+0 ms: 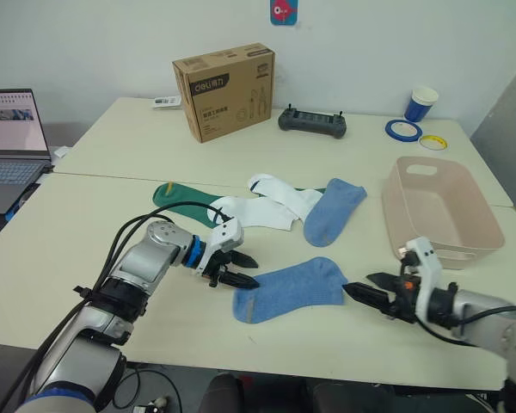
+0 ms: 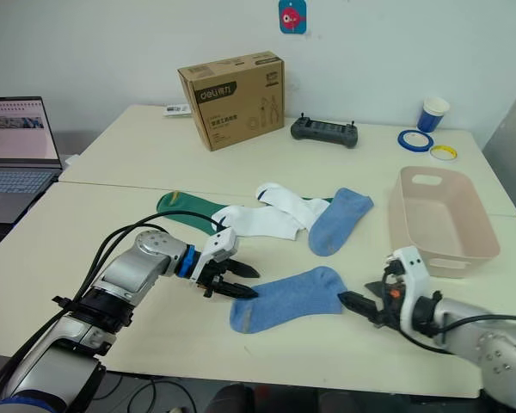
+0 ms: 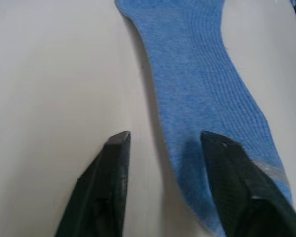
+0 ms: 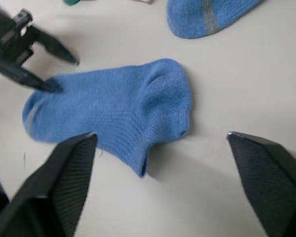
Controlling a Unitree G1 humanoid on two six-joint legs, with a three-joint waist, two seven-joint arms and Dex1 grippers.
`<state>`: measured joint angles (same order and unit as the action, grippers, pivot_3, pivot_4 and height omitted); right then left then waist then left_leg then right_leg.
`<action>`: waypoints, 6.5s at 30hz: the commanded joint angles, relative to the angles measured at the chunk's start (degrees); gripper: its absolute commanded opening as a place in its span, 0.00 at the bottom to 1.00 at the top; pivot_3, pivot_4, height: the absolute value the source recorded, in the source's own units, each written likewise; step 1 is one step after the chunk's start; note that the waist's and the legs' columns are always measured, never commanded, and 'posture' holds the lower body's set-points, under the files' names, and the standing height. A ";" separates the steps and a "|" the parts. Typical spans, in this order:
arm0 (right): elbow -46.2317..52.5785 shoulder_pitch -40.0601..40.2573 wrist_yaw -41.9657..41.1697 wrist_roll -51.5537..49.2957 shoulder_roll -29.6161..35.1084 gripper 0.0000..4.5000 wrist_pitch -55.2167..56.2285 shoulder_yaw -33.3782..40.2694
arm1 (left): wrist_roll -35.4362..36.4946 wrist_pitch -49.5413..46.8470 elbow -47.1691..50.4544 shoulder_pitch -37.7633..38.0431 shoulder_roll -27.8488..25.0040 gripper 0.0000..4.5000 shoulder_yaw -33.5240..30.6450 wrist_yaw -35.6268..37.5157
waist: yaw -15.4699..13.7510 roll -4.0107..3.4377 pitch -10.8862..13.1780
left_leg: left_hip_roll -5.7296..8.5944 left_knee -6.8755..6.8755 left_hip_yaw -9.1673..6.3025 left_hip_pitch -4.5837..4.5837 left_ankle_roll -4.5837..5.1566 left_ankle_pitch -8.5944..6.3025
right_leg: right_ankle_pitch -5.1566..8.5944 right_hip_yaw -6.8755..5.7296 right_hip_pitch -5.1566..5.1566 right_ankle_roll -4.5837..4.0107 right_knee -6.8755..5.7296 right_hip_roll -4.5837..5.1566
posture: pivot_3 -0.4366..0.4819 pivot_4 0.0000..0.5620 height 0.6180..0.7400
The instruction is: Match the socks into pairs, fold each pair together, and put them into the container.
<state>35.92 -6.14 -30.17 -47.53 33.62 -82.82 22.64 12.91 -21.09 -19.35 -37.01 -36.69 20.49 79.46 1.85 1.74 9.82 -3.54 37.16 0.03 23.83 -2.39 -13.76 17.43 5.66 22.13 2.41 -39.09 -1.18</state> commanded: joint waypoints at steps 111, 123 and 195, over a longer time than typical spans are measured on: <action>-15.19 0.94 -30.88 20.61 17.62 0.01 89.85 -36.42 | 11.28 12.25 34.19 32.19 -13.32 0.00 -14.55 -3.16 | 0.00 -0.12 0.08 | -0.13 -0.27 0.19 -0.93 0.64 0.40 | -0.17 -0.08 -0.74 -0.61 -0.07 0.20 | 0.48 0.27 1.00; -11.40 -2.32 -23.34 -10.43 20.60 0.01 45.84 -31.73 | 30.84 -30.03 36.44 25.17 -21.29 0.00 -12.56 -4.64 | 0.02 -0.07 0.38 | -0.04 -0.13 0.12 -1.12 0.63 0.40 | 0.18 -0.05 -0.64 -0.54 -0.09 0.28 | 0.48 0.27 1.00; -12.62 3.80 -25.14 10.83 9.37 0.00 39.18 -25.91 | 27.96 -29.43 38.85 39.16 -7.07 0.00 -26.43 -21.74 | 0.00 -0.17 0.29 | -0.01 -0.07 0.09 -0.08 0.55 0.49 | -0.33 -0.05 0.09 -0.02 0.00 0.16 | 0.48 0.27 1.00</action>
<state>22.70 -1.24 -54.91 -36.98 42.49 -44.30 -3.61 39.73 -50.82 17.74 1.94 -44.07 -4.43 58.31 1.86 1.57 10.11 -3.55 37.09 0.13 23.75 -1.85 -13.28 17.09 5.62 22.22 2.39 -39.09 -1.01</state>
